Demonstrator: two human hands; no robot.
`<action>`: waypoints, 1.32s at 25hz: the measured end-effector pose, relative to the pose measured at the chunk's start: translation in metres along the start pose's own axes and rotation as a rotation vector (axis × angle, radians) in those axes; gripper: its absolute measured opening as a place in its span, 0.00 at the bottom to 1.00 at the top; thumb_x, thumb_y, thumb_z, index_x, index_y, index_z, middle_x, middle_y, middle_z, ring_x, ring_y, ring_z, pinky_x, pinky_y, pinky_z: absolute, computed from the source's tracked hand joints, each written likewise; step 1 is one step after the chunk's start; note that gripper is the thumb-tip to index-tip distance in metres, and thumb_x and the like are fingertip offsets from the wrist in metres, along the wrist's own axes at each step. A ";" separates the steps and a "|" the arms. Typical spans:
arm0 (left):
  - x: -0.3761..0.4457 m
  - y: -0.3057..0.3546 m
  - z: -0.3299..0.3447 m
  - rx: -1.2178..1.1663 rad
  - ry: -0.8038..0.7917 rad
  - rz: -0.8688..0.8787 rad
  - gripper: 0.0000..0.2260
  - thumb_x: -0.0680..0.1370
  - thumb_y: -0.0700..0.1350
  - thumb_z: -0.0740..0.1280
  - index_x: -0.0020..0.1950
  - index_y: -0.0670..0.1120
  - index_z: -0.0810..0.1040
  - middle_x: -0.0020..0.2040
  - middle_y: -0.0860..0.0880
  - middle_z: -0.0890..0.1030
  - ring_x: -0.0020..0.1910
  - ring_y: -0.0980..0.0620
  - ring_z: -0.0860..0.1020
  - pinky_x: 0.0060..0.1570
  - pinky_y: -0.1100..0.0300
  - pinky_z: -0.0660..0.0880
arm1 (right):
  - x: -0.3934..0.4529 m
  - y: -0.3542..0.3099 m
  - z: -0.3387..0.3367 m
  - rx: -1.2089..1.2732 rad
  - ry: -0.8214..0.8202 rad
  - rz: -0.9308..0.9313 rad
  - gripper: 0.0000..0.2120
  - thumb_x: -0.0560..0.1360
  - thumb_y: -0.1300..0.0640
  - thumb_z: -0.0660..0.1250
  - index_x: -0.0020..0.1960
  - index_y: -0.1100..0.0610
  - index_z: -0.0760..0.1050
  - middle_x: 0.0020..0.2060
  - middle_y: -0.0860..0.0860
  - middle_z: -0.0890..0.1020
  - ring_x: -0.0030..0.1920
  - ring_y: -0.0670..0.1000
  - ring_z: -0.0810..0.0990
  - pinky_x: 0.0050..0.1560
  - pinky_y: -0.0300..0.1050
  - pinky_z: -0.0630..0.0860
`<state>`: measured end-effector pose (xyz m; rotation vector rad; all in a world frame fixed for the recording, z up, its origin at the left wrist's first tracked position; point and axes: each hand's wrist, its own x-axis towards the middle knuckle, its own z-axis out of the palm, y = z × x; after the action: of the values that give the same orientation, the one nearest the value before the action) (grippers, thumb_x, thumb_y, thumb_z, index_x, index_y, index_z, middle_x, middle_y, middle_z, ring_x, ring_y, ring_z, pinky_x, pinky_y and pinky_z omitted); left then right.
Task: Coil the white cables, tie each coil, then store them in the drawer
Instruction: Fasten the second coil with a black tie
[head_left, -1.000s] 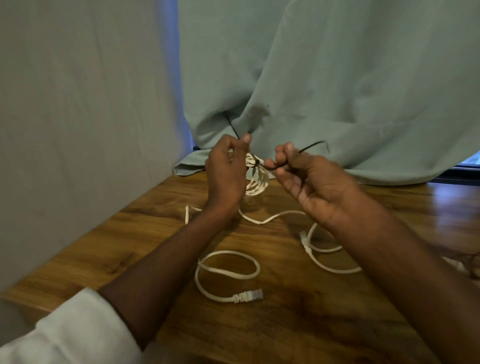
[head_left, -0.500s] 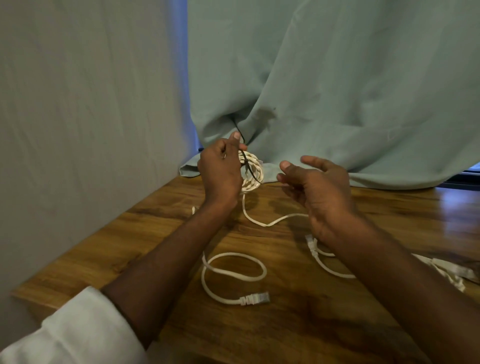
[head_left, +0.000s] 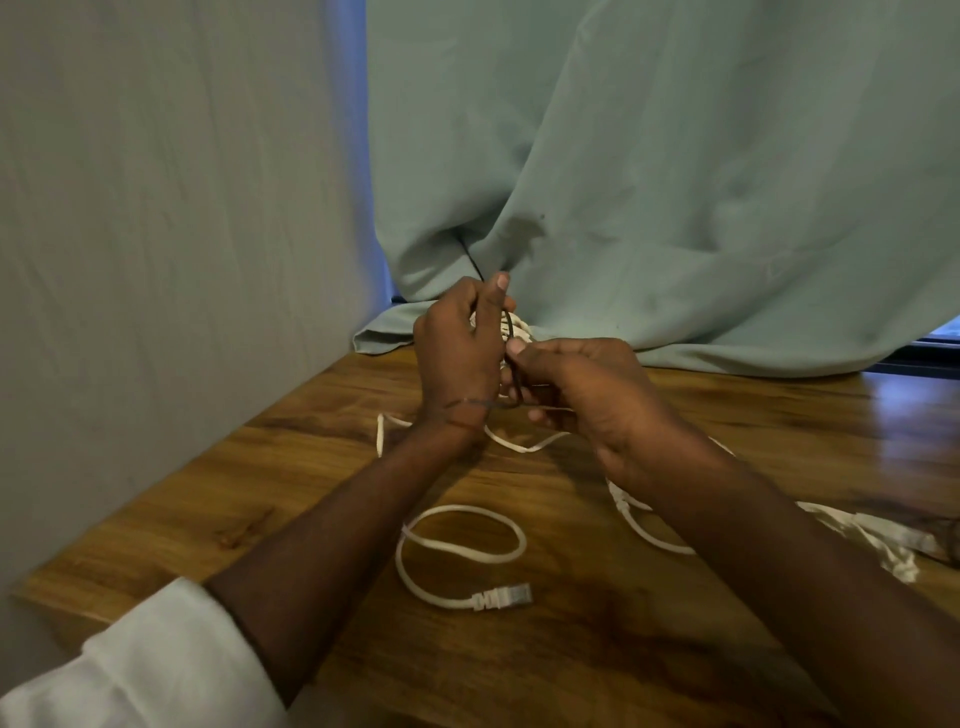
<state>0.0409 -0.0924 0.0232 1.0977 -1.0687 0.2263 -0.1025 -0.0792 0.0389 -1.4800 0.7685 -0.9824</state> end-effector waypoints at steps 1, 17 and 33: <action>-0.002 0.001 0.000 -0.002 -0.018 0.013 0.15 0.85 0.50 0.66 0.44 0.42 0.83 0.36 0.54 0.83 0.36 0.58 0.81 0.40 0.58 0.76 | 0.002 0.000 -0.002 0.072 -0.010 0.044 0.06 0.79 0.57 0.73 0.50 0.61 0.85 0.39 0.53 0.87 0.39 0.49 0.83 0.40 0.42 0.79; -0.001 0.009 -0.006 -0.046 -0.298 0.131 0.12 0.84 0.49 0.67 0.44 0.46 0.76 0.33 0.53 0.78 0.32 0.56 0.77 0.34 0.56 0.72 | 0.014 -0.017 -0.024 0.233 -0.066 -0.005 0.09 0.80 0.64 0.63 0.45 0.58 0.80 0.32 0.49 0.78 0.33 0.46 0.76 0.36 0.41 0.74; 0.002 0.029 -0.016 -0.488 -0.869 -0.267 0.25 0.77 0.33 0.74 0.69 0.43 0.67 0.51 0.41 0.83 0.49 0.47 0.83 0.50 0.52 0.82 | 0.029 0.000 -0.033 -0.258 0.295 -0.642 0.10 0.87 0.52 0.53 0.57 0.57 0.69 0.44 0.48 0.73 0.44 0.48 0.74 0.47 0.56 0.78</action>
<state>0.0327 -0.0661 0.0421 0.8715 -1.6031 -0.7591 -0.1193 -0.1195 0.0434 -1.8846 0.6498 -1.6605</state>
